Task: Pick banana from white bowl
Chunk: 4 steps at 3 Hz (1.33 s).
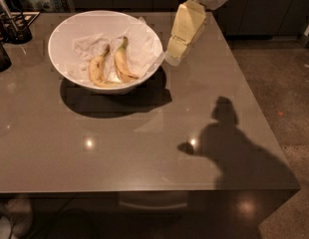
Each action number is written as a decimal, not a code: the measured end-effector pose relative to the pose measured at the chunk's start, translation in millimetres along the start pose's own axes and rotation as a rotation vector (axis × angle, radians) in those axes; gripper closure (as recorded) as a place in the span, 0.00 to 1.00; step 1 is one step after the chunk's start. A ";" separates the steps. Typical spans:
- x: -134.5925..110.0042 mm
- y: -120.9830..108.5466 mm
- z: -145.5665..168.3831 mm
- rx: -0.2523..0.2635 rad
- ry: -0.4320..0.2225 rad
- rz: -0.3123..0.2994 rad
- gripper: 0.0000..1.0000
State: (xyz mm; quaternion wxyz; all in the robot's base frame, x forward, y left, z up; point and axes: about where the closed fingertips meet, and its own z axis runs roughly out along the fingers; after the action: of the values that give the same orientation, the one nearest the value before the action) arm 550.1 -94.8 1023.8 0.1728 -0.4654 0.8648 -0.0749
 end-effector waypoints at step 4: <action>-78.2 30.2 20.9 -0.018 -0.069 0.064 0.00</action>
Offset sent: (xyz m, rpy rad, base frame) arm 0.0106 0.0746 -0.0116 0.0309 0.0120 -0.0313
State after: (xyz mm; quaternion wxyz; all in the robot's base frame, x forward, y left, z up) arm 573.9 -12.4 1013.5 0.2008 -0.4414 0.8734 -0.0456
